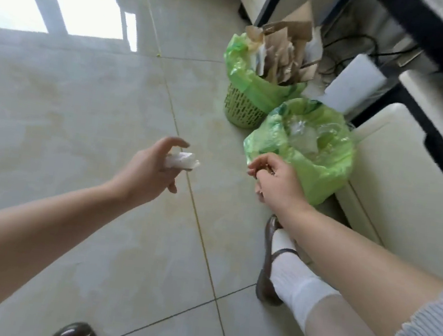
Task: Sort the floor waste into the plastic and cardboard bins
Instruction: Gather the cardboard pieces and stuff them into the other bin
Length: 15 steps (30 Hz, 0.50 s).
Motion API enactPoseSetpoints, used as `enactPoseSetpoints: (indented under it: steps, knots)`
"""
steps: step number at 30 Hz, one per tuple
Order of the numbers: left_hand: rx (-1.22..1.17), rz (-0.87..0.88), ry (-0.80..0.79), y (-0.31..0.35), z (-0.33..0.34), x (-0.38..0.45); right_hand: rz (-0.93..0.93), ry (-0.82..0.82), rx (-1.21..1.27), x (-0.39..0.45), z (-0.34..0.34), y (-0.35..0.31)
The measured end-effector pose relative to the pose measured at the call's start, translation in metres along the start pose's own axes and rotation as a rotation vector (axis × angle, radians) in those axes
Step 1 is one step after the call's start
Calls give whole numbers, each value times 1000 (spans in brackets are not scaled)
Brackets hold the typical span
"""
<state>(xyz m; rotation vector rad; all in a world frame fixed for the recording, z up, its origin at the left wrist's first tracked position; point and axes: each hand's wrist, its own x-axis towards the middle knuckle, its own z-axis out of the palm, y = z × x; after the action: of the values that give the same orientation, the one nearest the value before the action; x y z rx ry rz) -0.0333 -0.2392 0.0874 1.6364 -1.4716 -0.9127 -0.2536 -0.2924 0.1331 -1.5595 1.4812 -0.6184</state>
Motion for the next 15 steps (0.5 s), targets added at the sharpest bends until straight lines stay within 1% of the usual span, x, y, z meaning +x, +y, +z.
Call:
enactPoseSetpoints:
  steps: [2, 4, 6, 9, 12, 15]
  knots:
    - [31, 82, -33, 46, 23, 21, 10, 173, -77, -9, -50, 3]
    - [96, 147, -48, 85, 48, 36, 59, 255, -102, -15, -88, 9]
    - [96, 180, -86, 118, 70, 47, 55, 343, -175, -12, -112, 18]
    - [81, 176, -150, 146, 94, 67, 10, 481, -255, 5, -128, 28]
    - [122, 164, -176, 152, 115, 100, 5, 535, -264, 39, -133, 40]
    - [301, 224, -104, 142, 136, 140, -53, 490, -335, 77, -135, 54]
